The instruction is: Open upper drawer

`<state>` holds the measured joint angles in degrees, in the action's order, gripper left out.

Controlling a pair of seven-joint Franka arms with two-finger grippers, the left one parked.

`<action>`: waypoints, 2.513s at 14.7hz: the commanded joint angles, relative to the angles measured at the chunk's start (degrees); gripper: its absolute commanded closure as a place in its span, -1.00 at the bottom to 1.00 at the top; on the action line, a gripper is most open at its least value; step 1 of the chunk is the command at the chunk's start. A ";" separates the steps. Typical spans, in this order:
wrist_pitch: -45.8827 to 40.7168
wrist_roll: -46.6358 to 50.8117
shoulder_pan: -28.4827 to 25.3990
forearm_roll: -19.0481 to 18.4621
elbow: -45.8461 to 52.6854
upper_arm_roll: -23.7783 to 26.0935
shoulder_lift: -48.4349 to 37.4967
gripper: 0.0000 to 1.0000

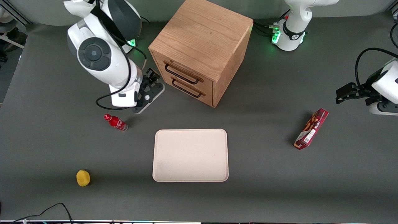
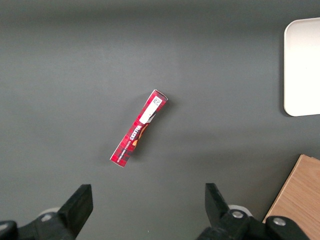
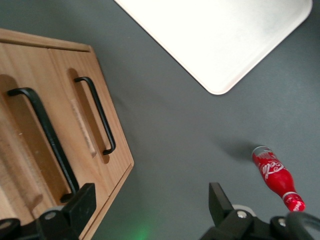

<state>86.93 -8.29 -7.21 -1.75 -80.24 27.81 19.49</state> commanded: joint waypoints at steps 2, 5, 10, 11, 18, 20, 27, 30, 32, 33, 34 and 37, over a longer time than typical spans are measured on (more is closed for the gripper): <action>-0.10 -0.84 0.09 -1.06 -0.97 0.75 -0.42 -1.00; 1.39 -3.04 0.96 -0.97 -3.50 2.49 -0.67 -1.00; 7.98 -5.33 11.85 0.08 -10.36 14.96 -0.24 -1.00; 8.08 -5.33 13.35 1.13 -10.37 16.73 0.46 -1.00; 11.41 -2.35 11.87 4.13 -10.63 17.89 1.78 -1.00; 11.33 -2.17 10.03 4.22 -10.72 17.89 2.05 -1.00; 11.50 -0.76 8.44 4.30 -10.55 17.98 5.12 -1.00; 11.50 0.91 8.26 4.30 -10.72 18.06 6.00 -1.00; 11.33 1.00 8.00 4.30 -10.81 18.06 6.35 -1.00; 11.33 1.00 7.39 4.22 -10.90 18.06 6.44 -1.00; 11.33 1.00 7.30 4.22 -10.99 18.06 6.62 -1.00; 10.28 0.91 7.30 4.22 -11.16 18.06 6.97 -1.00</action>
<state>97.80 -8.68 0.12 1.92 -91.58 45.50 25.93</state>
